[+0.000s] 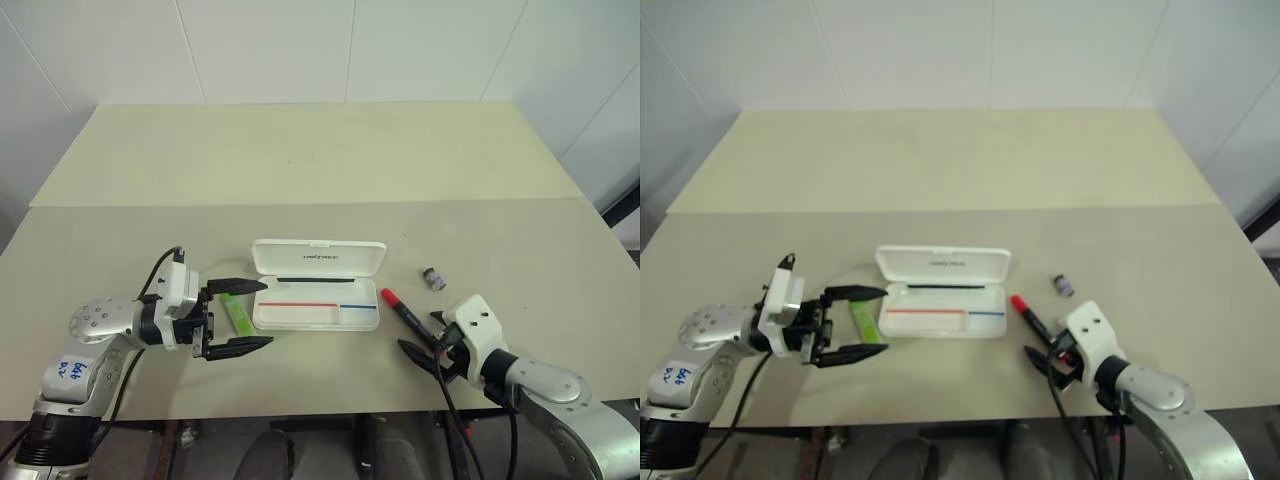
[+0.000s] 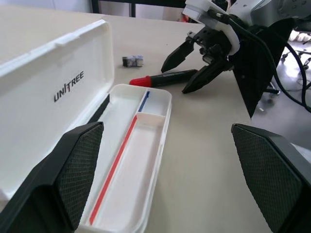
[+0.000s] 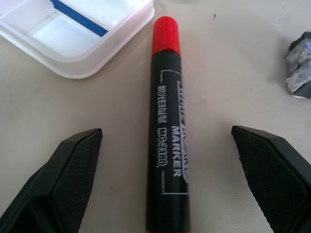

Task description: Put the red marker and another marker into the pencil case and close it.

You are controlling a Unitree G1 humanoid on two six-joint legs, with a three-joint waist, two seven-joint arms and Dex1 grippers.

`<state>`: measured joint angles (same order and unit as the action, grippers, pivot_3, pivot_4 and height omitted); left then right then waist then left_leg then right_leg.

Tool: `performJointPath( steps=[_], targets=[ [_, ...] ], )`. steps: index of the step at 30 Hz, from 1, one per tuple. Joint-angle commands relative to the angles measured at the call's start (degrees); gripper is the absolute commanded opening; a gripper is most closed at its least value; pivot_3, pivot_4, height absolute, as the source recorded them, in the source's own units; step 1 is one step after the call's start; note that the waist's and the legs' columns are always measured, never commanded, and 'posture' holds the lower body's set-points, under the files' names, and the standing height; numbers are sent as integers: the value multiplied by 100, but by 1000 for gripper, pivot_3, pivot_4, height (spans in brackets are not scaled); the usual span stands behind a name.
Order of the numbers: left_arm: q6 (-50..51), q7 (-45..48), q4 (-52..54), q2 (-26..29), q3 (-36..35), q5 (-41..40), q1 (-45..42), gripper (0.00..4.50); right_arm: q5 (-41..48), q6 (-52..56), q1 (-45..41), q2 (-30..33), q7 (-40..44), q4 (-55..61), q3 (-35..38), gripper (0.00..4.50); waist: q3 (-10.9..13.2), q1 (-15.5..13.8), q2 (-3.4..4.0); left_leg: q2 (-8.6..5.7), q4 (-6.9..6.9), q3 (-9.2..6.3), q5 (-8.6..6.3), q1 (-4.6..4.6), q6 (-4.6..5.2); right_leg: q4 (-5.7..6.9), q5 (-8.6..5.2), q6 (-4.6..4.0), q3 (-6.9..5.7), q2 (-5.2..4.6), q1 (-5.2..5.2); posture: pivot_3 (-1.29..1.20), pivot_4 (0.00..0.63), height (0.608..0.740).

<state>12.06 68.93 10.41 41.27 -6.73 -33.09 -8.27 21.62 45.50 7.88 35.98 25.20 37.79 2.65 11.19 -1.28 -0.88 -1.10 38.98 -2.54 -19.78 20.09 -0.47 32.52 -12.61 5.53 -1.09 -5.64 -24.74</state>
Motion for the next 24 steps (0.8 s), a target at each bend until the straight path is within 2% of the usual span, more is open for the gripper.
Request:
performJointPath(
  steps=[1, 5, 8, 11, 16, 17, 24],
  targets=[
    [6, 74, 64, 80, -162, -112, -85, 4480, -13, 239, -7, -19, -86, 51, -16, 4500, 0, 1, 0, 0, 0, 0, -1, 0, 0, 0, 0, 0, 0, 0, 0, 0, 150, 740],
    [113, 152, 54, 164, -208, -195, -121, 4480, -117, 406, -42, -19, -174, 0, -99, 4500, -2, -1, -3, 1, 0, 0, -1, -2, 0, 1, 0, 0, 1, 0, 3, 0, 150, 740],
    [201, 189, 54, 199, -316, -319, -148, 4500, -156, 447, -53, -51, -231, -35, -121, 3665, -3, 0, -5, 2, 1, 0, -1, -2, 0, 1, 0, 0, 1, 1, 8, 0, 150, 740],
    [311, 266, 60, 267, -540, -518, -138, 4500, -94, 467, -58, -75, -196, 0, -99, 2638, -6, 0, -10, 3, 1, -1, -1, -3, 0, 1, 1, -1, 2, 1, 9, 0, 150, 740],
    [292, 426, -164, 486, -704, -416, -82, 4500, -58, 490, -109, -82, -153, -9, -116, 848, -7, 1, -11, 3, 1, -2, -1, -7, 0, -1, 1, -1, 2, 0, 8, 0, 150, 740],
    [320, 434, -195, 519, -731, -434, -96, 4500, -50, 508, -140, -83, -151, -30, -117, 605, -7, 1, -12, 3, 1, -1, -1, -9, 0, -1, 1, -2, 1, 1, 8, 0, 150, 740],
    [312, 734, -384, 642, -831, -479, -115, 4500, -13, 400, -223, -83, -57, -55, -90, 604, -8, 3, -14, 7, 1, -2, -1, -9, 0, -6, 6, -6, 1, 1, 8, 0, 150, 740]
  ],
)
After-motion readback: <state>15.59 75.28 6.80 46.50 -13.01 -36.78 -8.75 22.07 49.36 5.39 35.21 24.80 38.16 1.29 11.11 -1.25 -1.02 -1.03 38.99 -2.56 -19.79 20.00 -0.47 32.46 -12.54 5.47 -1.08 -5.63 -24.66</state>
